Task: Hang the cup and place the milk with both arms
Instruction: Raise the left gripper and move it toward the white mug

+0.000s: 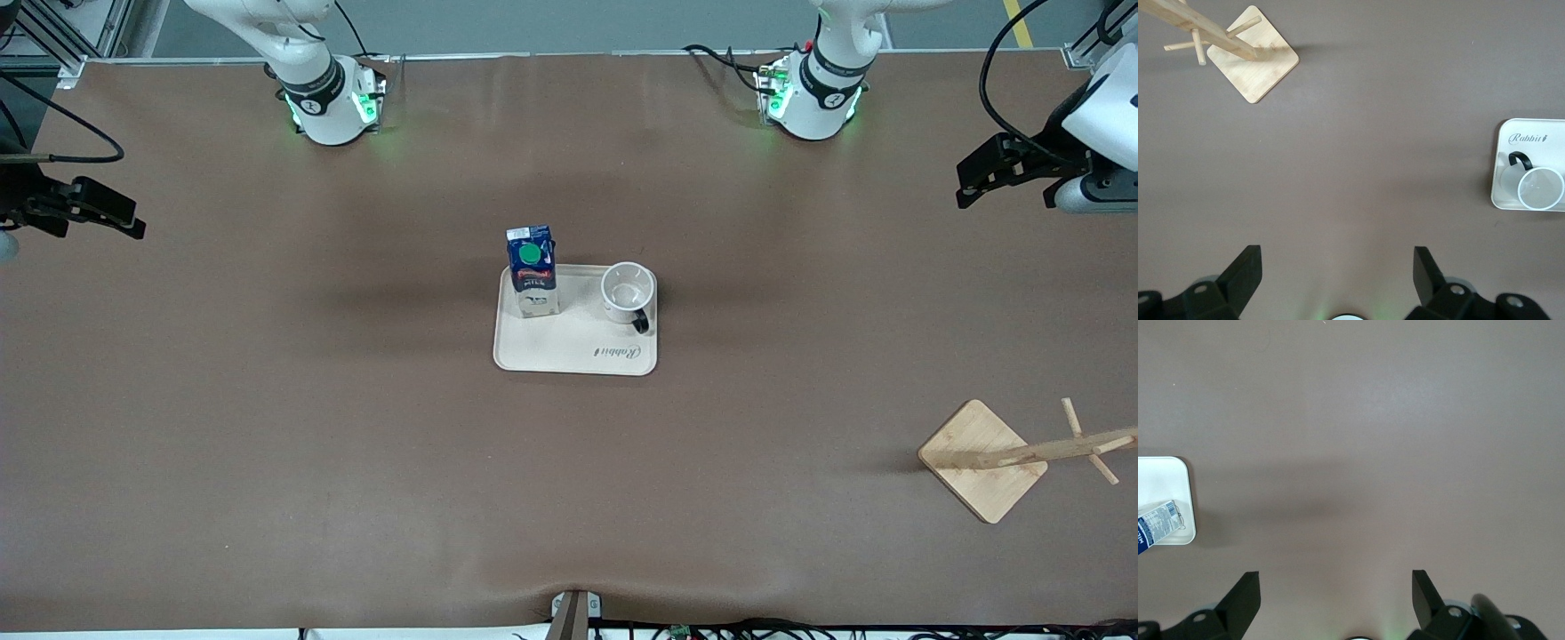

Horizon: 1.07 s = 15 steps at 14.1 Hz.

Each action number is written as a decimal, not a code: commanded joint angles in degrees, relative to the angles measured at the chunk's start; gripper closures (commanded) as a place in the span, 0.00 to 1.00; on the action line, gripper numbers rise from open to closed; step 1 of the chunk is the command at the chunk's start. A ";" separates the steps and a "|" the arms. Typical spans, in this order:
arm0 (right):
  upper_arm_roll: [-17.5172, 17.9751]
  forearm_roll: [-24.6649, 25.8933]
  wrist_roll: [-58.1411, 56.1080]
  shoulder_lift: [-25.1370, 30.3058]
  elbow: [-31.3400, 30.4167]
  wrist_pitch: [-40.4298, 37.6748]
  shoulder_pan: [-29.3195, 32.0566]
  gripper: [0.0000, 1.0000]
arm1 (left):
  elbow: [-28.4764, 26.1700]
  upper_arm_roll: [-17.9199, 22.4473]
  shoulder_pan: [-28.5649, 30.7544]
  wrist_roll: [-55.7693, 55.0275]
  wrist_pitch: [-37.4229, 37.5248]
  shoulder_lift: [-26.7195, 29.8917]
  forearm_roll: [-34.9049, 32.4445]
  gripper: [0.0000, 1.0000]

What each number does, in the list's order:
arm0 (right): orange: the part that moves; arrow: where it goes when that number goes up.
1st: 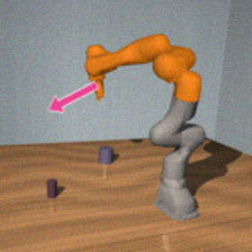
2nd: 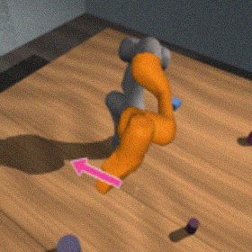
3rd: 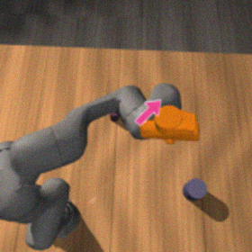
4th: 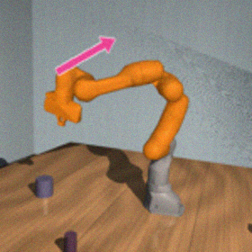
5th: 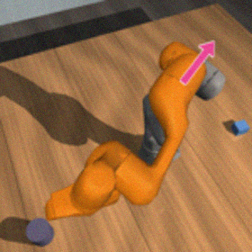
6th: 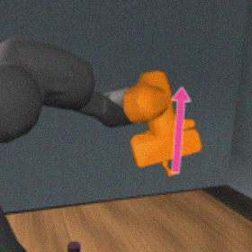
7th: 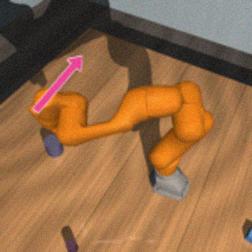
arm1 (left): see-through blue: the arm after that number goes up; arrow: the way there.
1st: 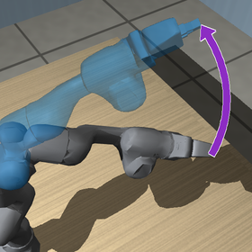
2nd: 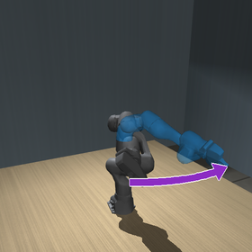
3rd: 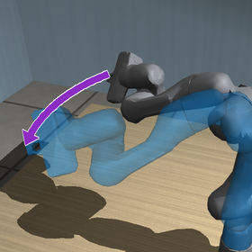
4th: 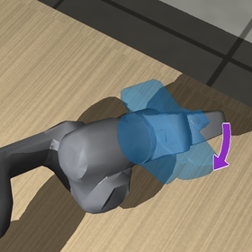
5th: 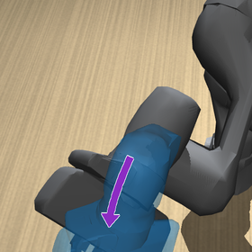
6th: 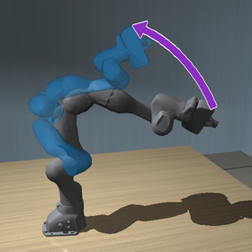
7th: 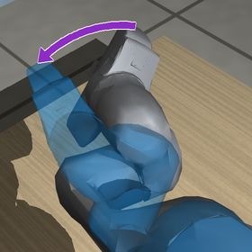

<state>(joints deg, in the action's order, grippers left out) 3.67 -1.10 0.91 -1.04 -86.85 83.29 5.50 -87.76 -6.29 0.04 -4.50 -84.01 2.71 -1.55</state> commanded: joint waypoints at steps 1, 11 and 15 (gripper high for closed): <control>0.90 0.66 -0.64 0.69 -0.69 -0.24 1.27 0.00 | 0.84 -0.30 0.31 -0.24 0.95 -0.24 -0.21 0.00; 0.91 0.66 -0.29 0.69 -0.69 -0.76 1.09 0.00 | -3.10 -7.32 -5.65 -16.74 -3.95 -6.57 0.05 0.00; 0.91 0.84 -0.73 0.51 -0.60 -0.67 1.09 0.00 | -13.11 -9.44 -10.75 -23.70 -13.43 -7.01 0.67 0.00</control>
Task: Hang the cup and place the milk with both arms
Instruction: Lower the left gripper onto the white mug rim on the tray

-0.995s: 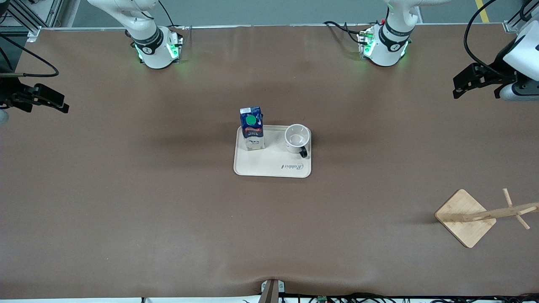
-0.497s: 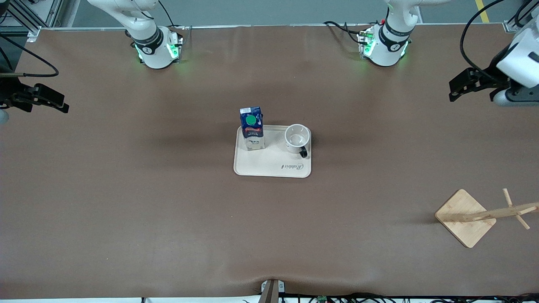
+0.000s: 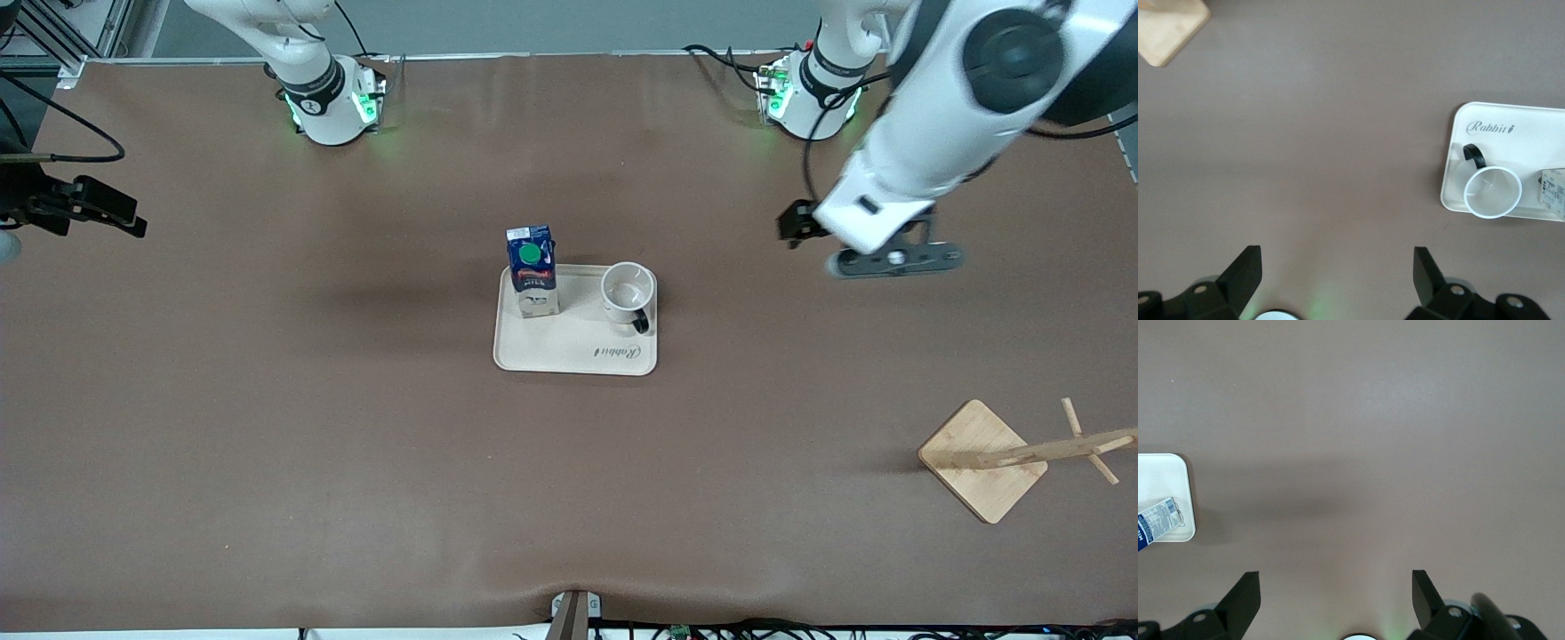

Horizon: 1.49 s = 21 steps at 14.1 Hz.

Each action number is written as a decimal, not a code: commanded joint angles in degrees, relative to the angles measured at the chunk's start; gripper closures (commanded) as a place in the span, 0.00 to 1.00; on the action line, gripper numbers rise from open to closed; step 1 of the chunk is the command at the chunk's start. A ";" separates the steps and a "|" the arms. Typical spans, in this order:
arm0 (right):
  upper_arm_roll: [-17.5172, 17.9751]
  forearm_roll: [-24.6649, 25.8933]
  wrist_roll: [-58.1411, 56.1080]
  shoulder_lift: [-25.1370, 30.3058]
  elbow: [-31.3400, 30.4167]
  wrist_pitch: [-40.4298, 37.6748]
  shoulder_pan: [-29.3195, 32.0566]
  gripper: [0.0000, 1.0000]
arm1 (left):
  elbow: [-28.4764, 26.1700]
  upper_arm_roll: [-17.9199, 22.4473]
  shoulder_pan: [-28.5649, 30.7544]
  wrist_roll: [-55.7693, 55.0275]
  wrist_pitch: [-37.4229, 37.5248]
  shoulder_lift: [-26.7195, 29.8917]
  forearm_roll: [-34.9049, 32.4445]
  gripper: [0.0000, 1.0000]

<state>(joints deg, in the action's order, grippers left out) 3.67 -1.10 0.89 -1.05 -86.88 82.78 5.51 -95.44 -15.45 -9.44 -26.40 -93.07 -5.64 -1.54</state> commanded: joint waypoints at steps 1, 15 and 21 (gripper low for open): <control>0.99 0.84 -0.71 0.52 -0.57 -0.33 1.00 0.00 | -8.24 -0.37 -3.03 -3.73 -7.36 1.33 0.75 0.00; 0.99 0.75 0.08 -2.11 -1.27 -1.74 1.08 0.00 | -20.57 -0.28 -17.37 -34.67 -38.31 -14.39 -0.13 0.22; 0.90 0.75 0.08 -4.13 -1.53 -4.03 1.70 0.00 | -20.31 -0.20 -17.63 -39.51 -43.24 -19.67 -0.13 0.82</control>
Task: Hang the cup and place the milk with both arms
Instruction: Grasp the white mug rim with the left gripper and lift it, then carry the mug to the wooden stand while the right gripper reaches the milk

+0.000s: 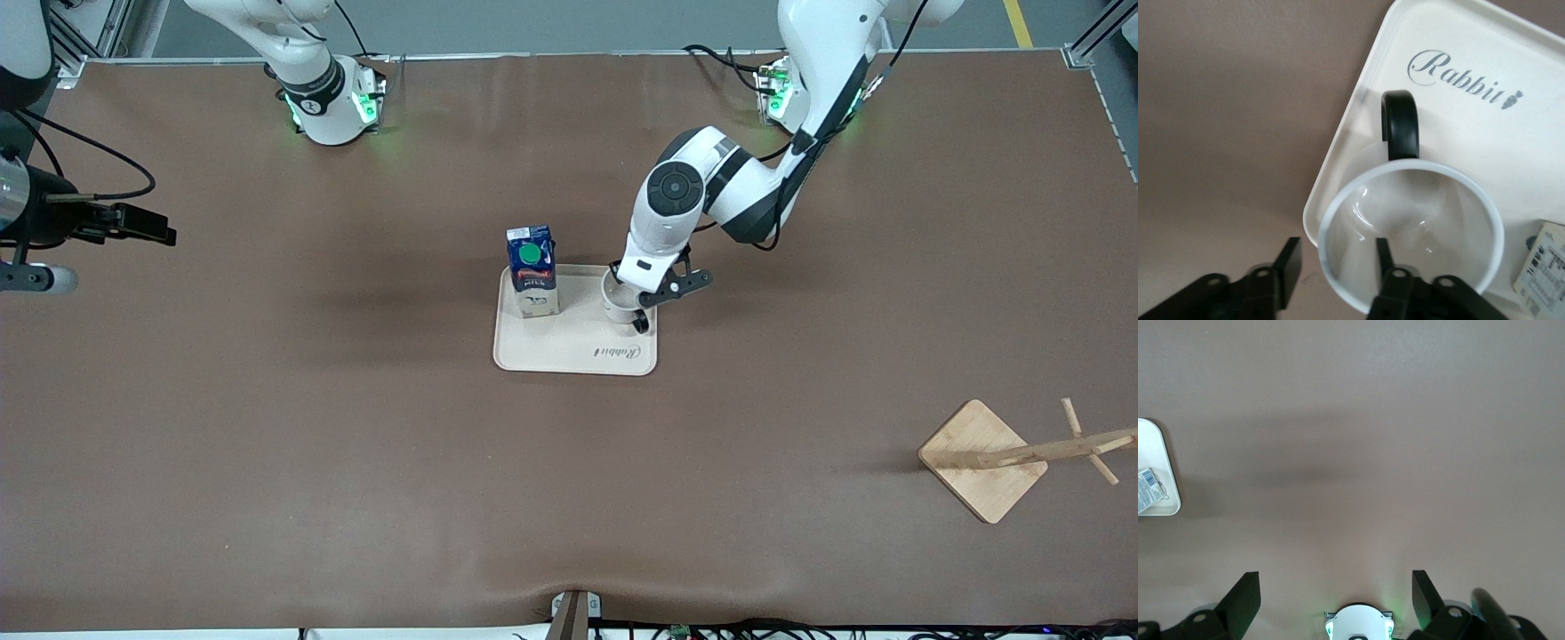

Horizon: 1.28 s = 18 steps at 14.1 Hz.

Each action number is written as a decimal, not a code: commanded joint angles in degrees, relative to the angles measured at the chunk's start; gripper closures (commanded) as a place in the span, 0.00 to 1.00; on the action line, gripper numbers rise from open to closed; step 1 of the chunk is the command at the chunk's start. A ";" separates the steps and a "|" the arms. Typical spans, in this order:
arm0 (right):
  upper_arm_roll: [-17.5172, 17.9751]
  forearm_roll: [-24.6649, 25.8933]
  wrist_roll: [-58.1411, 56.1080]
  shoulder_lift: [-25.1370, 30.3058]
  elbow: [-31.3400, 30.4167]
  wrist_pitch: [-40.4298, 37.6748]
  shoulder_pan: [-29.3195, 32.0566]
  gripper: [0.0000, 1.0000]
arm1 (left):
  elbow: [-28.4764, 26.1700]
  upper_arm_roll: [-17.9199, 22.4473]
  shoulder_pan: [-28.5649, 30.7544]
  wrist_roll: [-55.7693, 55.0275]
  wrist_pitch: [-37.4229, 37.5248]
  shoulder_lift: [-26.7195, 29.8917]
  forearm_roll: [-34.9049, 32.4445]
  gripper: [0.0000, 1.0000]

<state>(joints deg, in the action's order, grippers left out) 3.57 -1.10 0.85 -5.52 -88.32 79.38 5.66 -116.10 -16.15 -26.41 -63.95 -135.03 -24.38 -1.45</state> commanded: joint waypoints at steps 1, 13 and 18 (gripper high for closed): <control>1.00 0.75 0.11 0.24 -0.35 -0.10 1.72 0.00 | 0.70 0.50 -0.57 -2.32 -1.29 -1.02 -0.22 0.98; 1.36 0.04 8.02 0.16 0.78 0.08 -1.60 0.00 | 4.74 1.21 7.50 -0.31 0.64 9.25 -2.95 1.00; 1.71 -1.62 7.32 -2.12 2.72 0.34 -8.03 0.00 | 12.02 1.21 14.71 2.51 9.16 11.90 -3.91 1.00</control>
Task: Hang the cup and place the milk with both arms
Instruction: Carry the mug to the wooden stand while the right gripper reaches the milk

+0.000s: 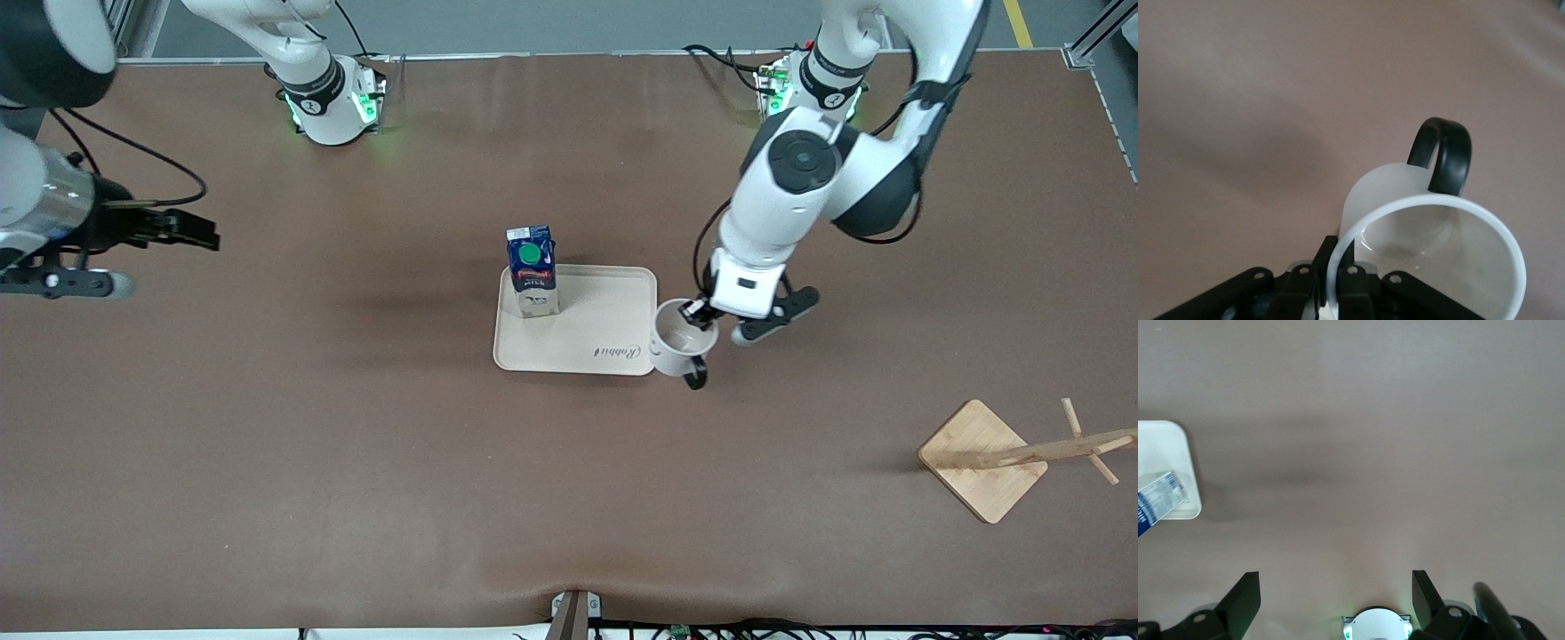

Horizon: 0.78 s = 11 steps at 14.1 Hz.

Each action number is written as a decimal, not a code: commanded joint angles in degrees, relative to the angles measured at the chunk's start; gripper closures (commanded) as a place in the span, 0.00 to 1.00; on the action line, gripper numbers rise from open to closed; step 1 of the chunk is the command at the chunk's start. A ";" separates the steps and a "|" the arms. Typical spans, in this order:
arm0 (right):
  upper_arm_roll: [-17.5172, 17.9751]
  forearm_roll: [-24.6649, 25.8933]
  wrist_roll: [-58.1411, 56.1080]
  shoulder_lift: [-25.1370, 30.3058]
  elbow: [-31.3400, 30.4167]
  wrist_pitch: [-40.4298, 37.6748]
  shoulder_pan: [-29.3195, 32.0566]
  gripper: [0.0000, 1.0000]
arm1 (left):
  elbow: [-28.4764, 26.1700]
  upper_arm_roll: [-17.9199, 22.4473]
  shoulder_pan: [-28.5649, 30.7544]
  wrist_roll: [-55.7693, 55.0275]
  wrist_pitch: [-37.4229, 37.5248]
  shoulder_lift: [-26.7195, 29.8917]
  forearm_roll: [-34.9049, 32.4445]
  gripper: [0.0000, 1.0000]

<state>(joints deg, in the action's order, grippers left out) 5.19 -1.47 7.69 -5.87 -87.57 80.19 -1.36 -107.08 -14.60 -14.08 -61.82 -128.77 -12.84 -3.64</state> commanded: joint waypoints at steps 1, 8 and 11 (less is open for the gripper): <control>0.08 -3.86 0.75 -2.82 1.97 0.13 -2.15 0.00 | 4.58 -0.34 4.04 0.90 3.95 0.36 -1.98 1.00; -0.01 -7.84 1.45 -7.66 1.62 5.23 -14.09 0.00 | 11.71 -0.43 16.79 12.85 5.81 -0.08 -2.07 1.00; -0.01 -11.17 8.96 -10.91 1.26 6.81 -20.07 0.00 | 13.21 -0.34 21.97 18.46 5.81 -0.35 -1.90 1.00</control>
<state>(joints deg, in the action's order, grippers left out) 5.59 -10.53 11.17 -14.53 -87.55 86.42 -17.94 -96.37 -14.38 5.23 -46.42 -124.37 -12.33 -4.88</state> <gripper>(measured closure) 0.000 0.934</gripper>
